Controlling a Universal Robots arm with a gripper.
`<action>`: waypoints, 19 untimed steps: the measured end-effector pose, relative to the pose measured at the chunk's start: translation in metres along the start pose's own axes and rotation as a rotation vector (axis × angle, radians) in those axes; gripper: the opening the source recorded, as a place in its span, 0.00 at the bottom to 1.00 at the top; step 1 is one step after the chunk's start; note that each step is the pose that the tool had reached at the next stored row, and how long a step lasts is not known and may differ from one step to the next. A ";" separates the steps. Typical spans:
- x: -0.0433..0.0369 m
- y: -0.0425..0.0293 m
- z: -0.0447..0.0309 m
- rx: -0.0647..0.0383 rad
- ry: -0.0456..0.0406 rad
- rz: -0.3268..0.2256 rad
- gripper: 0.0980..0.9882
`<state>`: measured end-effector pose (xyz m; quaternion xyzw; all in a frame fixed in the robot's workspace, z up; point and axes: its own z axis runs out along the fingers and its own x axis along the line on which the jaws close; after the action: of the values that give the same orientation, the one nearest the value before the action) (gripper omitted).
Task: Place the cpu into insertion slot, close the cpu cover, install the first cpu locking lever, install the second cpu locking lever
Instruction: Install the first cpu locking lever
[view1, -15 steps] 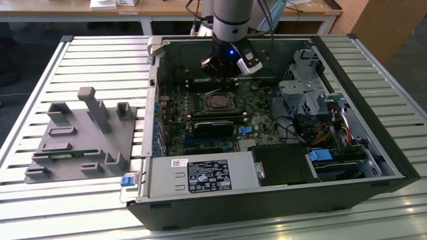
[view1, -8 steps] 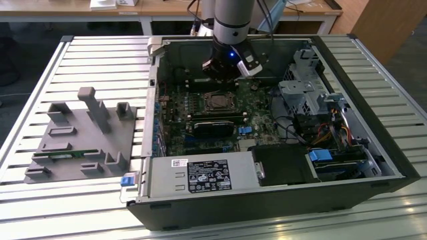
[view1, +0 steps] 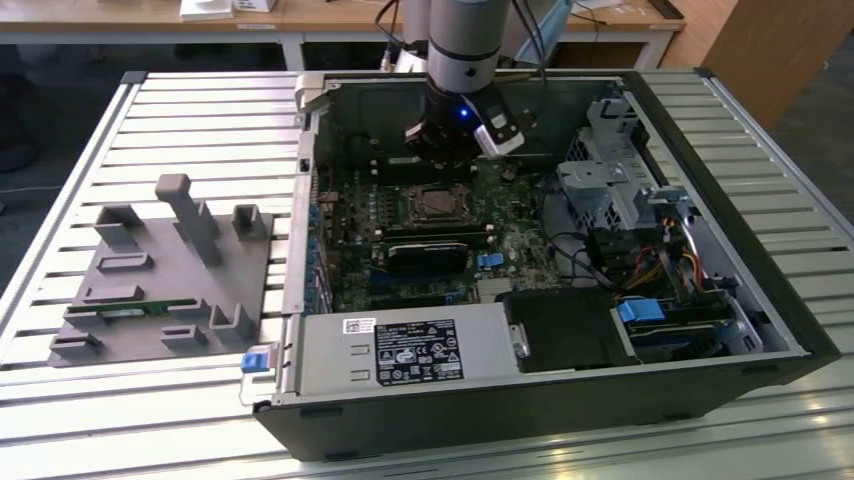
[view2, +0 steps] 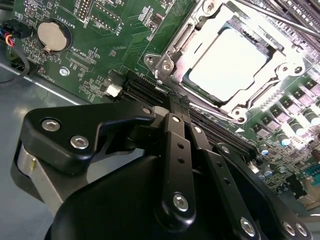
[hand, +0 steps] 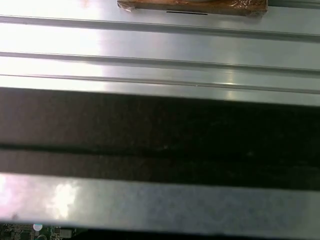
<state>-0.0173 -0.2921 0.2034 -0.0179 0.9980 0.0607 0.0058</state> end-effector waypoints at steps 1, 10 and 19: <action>0.0000 0.0000 0.0002 0.000 0.0000 0.000 0.02; -0.0001 -0.0003 0.0021 0.000 0.0000 0.000 0.02; -0.0001 -0.0003 0.0019 0.004 0.0002 0.000 0.02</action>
<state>-0.0172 -0.2921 0.2015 -0.0179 0.9981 0.0589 0.0058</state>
